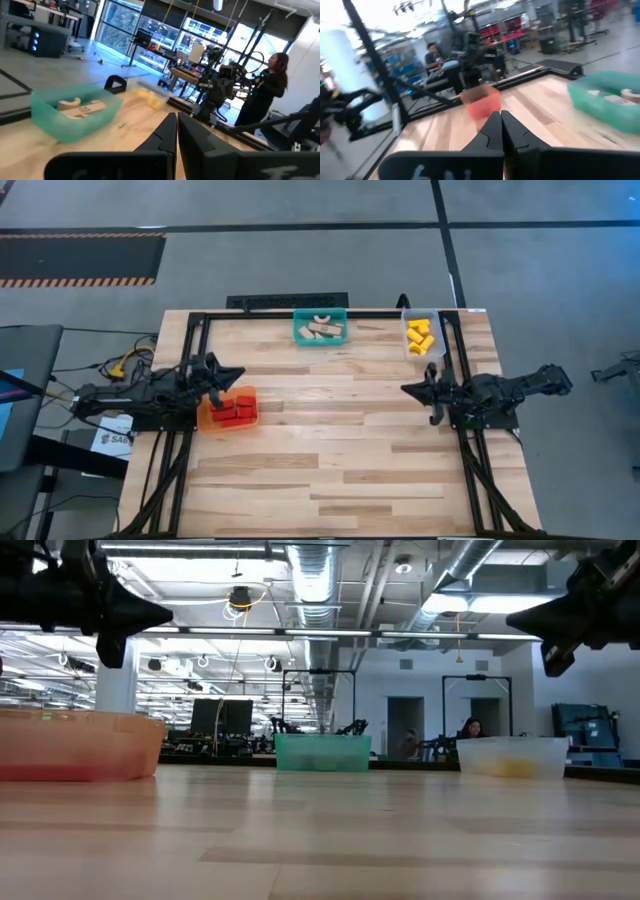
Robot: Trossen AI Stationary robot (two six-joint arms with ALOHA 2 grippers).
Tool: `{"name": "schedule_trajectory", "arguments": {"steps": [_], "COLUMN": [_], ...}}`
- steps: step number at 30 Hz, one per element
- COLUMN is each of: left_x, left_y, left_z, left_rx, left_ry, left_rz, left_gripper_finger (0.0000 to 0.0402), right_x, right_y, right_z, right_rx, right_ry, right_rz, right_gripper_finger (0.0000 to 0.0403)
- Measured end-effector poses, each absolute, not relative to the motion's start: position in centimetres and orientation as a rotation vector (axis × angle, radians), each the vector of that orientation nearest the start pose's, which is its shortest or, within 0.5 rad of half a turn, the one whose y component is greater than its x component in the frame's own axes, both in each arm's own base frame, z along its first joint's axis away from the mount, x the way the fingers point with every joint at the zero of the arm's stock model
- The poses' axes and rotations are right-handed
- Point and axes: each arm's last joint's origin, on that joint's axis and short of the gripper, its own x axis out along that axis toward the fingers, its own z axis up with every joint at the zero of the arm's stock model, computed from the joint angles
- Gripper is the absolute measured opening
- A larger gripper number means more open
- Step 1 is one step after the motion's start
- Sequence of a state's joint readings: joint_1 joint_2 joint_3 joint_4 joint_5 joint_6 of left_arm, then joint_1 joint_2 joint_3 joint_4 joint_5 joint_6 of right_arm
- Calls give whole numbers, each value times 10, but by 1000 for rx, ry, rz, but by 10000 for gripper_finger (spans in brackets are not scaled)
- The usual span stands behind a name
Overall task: Sort & place blocks by color
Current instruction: Return to Home Position
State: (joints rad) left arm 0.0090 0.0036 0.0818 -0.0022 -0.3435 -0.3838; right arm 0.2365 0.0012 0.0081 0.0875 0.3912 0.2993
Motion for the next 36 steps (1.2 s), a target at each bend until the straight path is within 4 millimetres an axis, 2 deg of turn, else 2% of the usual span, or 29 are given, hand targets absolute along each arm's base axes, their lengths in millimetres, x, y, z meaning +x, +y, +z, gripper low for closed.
{"name": "schedule_trajectory", "arguments": {"steps": [6, 11, 18, 25, 30, 36], "left_x": [95, 96, 96, 96, 97, 97], "left_y": [9, 9, 8, 8, 8, 8], "left_z": [174, 174, 173, 173, 172, 172], "left_rx": [-413, -390, -318, -203, -71, -86], "left_ry": [-112, -135, -113, -95, -75, -77], "left_rz": [291, 256, 234, 241, 242, 250], "left_gripper_finger": [0, 0, 0, 0, 0, 0], "right_x": [96, 97, 97, 98, 99, 99], "right_y": [14, 10, 10, 5, 3, 3], "right_z": [173, 171, 168, 167, 166, 165], "right_rx": [209, 185, 193, 177, 47, 18], "right_ry": [-73, -62, -22, -22, -6, -1], "right_rz": [2, -11, 64, 18, -1, -2], "right_gripper_finger": [2, 1, 2, 7, 8, 11]}}
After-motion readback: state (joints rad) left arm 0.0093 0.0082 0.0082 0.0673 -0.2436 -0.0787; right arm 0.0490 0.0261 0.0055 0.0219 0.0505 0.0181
